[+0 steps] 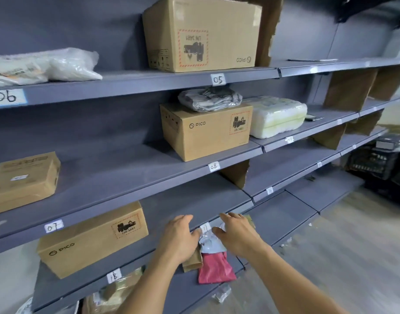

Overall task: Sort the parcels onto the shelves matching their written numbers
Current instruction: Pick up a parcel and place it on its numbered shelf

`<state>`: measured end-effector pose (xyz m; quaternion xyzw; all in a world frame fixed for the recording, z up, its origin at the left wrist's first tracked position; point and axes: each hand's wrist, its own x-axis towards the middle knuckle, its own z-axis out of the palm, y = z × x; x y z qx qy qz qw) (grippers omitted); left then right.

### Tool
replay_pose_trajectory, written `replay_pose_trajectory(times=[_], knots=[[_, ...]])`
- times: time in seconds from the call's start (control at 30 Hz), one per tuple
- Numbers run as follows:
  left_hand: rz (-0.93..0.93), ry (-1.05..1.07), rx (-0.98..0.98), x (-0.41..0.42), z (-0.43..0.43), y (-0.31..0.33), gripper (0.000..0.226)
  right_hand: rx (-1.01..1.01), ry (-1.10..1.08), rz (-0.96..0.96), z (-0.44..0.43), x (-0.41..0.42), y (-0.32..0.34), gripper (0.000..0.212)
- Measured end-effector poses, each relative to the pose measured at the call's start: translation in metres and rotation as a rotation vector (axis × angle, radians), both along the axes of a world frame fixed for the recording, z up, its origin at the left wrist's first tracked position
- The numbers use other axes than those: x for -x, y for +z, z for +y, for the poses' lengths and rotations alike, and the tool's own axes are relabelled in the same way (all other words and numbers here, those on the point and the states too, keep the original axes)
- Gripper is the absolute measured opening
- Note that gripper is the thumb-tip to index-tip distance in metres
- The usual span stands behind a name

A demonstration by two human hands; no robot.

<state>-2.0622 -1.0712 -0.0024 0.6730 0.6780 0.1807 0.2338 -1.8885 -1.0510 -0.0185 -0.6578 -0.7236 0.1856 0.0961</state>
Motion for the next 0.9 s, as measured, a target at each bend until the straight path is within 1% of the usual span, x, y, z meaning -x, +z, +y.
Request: replay_pose_trajectory(times=[0.07, 0.2, 0.33, 0.37, 0.47, 0.63, 0.9], knots=[[-0.01, -0.034, 0.006, -0.041, 0.006, 0.0, 0.055, 0.0, -0.034, -0.004, 0.001, -0.041, -0.003, 0.051], [-0.017, -0.111, 0.013, -0.123, 0.02, -0.004, 0.051, -0.017, -0.114, 0.016, -0.005, -0.12, -0.004, 0.039], [-0.018, -0.222, 0.029, -0.204, 0.029, -0.001, 0.035, 0.008, -0.224, 0.025, -0.017, -0.195, -0.003, 0.047], [-0.017, -0.249, 0.035, -0.222, 0.031, -0.001, 0.035, 0.013, -0.259, 0.03, -0.019, -0.213, -0.004, 0.049], [0.004, -0.324, 0.043, -0.274, 0.043, -0.005, 0.042, 0.034, -0.37, 0.055, -0.022, -0.264, -0.01, 0.052], [0.034, -0.474, 0.052, -0.356, 0.07, -0.006, 0.053, 0.042, -0.534, 0.084, -0.018, -0.341, -0.023, 0.047], [0.007, -0.679, 0.038, -0.489, 0.146, -0.019, 0.05, 0.031, -0.733, 0.069, 0.024, -0.458, -0.032, 0.053]])
